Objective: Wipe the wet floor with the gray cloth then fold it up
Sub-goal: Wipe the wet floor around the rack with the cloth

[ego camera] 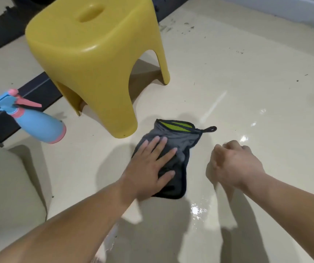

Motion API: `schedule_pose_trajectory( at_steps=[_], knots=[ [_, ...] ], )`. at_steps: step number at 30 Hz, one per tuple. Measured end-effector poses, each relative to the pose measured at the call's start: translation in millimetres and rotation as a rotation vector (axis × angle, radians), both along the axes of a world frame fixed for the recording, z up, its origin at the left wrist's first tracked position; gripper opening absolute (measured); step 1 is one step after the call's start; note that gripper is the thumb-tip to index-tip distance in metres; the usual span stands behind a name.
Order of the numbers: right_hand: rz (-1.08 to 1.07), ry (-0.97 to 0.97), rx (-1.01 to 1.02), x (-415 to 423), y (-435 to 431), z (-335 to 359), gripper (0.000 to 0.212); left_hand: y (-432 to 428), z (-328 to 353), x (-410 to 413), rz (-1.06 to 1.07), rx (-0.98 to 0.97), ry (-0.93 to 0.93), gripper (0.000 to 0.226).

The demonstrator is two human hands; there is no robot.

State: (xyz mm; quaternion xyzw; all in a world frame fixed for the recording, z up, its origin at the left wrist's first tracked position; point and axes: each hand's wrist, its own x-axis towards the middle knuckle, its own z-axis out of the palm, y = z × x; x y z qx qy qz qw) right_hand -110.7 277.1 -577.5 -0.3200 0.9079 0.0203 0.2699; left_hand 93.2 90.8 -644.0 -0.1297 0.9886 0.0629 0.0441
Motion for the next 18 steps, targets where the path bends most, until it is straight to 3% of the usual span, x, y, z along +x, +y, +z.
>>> schedule_pose_trajectory(
  at_steps=[3,7,11,13,16,18],
  knots=[
    [-0.005,0.044,-0.001,3.4,-0.3,0.5,0.028,0.5,1.4,-9.3,0.246,-0.037,-0.072,0.07],
    [-0.001,0.102,-0.056,5.0,3.8,-0.6,0.03,59.9,0.3,-3.9,0.503,0.009,0.006,0.07],
    [0.003,0.107,-0.135,0.3,13.8,-1.4,0.026,137.5,-0.2,7.1,0.454,0.047,0.002,0.073],
    [-0.025,0.098,-0.274,-2.6,25.7,-4.5,0.024,160.6,1.4,1.5,0.37,0.059,-0.011,0.075],
    [-0.089,0.055,-0.497,-7.3,58.0,-5.8,0.038,173.9,2.9,-32.6,0.256,0.056,-0.036,0.077],
    [-0.099,0.118,-0.483,-12.1,93.3,-4.0,0.038,186.1,2.5,-68.3,0.185,0.064,-0.041,0.078]
  ],
)
